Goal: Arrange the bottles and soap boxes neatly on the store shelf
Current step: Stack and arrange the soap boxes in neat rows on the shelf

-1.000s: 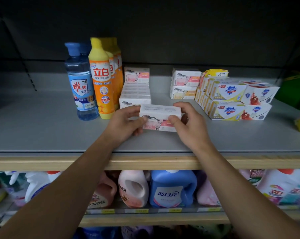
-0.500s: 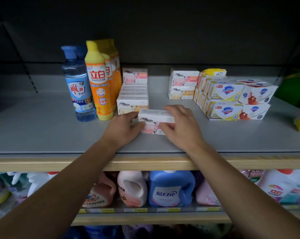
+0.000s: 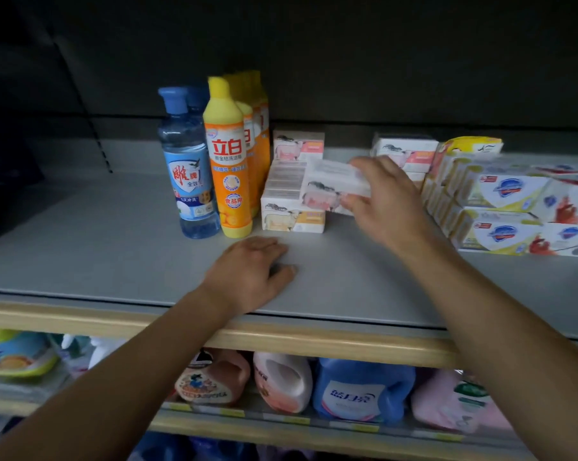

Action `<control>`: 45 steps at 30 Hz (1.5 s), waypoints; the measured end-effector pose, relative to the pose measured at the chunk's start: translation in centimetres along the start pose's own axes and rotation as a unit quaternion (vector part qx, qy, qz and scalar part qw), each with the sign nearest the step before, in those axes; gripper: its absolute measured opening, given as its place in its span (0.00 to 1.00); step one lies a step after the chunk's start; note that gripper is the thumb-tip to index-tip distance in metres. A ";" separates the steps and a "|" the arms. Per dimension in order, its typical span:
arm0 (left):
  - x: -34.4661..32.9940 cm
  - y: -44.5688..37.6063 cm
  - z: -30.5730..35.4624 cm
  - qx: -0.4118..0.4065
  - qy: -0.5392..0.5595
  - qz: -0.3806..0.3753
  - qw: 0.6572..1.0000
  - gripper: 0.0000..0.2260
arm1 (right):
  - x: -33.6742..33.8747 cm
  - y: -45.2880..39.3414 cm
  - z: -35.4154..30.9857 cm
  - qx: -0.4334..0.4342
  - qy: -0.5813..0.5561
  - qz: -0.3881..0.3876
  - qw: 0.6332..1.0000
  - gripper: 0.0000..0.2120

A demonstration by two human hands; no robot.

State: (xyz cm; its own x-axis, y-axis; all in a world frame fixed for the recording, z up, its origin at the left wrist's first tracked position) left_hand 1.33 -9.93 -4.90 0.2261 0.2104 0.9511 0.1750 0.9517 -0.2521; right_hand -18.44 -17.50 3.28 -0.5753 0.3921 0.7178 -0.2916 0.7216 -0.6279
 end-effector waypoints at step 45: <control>0.0 -0.5 -0.8 0.029 0.036 -0.014 0.999 0.29 | -4.1 -4.3 2.3 -0.055 0.059 -0.119 0.990 0.26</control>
State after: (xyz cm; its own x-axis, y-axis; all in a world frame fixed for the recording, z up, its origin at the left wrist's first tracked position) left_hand 2.01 -10.61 -4.90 0.2904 0.1682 0.9420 0.1272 0.9689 -0.2122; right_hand -16.61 -23.53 2.32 -0.4050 0.2626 0.8758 -0.3197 0.8567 -0.4047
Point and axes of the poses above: each hand's wrist, its own y-axis away from the middle knuckle, its own x-axis out of the back of the hand, z = x × y, the point moved 5 cm from there along -y, towards the middle knuckle, and after that the axes turned 1 degree about y, right-handed, at the moved point
